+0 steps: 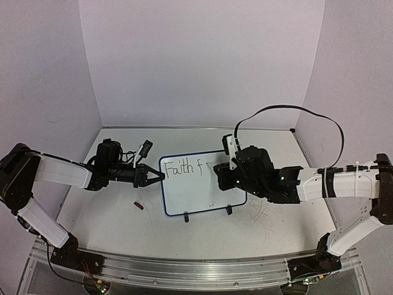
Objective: Write a sentence on the whiteboard
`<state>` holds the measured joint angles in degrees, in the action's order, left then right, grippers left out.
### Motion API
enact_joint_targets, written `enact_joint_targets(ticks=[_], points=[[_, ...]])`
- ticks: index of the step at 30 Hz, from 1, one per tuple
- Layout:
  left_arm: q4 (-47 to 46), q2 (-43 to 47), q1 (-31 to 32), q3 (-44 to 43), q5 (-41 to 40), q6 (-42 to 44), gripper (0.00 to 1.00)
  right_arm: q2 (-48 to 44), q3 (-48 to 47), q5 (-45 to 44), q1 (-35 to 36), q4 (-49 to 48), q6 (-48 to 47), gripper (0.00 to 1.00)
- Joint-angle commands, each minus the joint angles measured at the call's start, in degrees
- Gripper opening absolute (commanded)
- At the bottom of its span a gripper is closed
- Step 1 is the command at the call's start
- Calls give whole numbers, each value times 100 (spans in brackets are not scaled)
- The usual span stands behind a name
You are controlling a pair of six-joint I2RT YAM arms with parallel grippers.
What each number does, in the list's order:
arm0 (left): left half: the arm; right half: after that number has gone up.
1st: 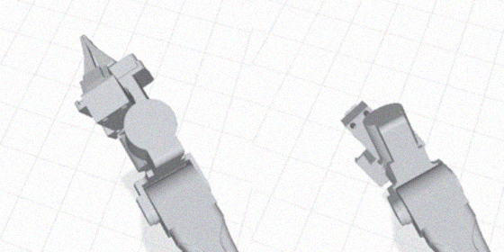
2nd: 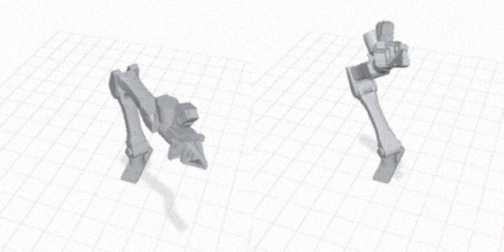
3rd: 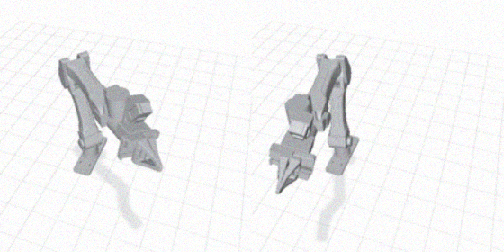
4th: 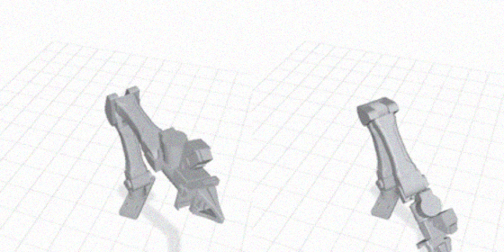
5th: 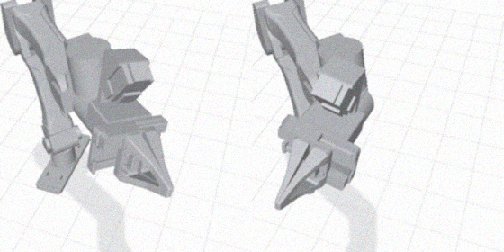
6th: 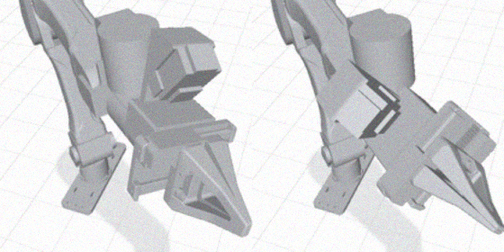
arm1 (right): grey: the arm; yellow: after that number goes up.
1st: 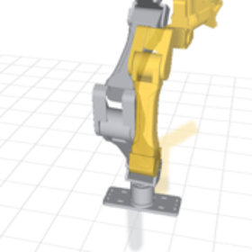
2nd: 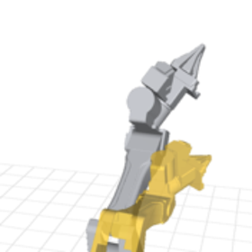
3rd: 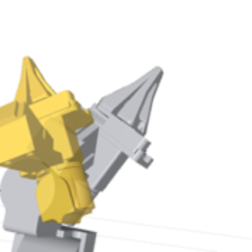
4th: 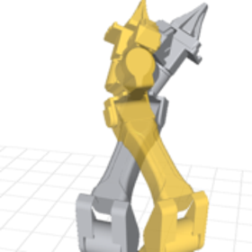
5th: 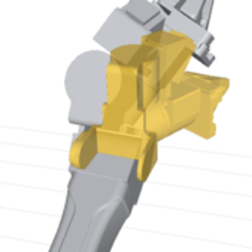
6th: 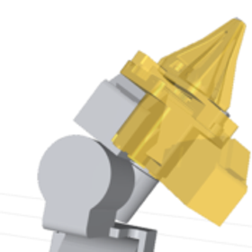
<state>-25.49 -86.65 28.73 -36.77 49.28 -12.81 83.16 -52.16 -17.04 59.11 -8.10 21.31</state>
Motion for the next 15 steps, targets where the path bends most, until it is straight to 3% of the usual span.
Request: enact_joint_targets(ticks=[1, 15], points=[[192, -22, 67, -203, -85, 182, 0, 147, -225, 197, -19, -258, -122, 0], [218, -76, 70, -247, -70, 227, 0, 262, -242, -1, -16, -305, -149, 0]])
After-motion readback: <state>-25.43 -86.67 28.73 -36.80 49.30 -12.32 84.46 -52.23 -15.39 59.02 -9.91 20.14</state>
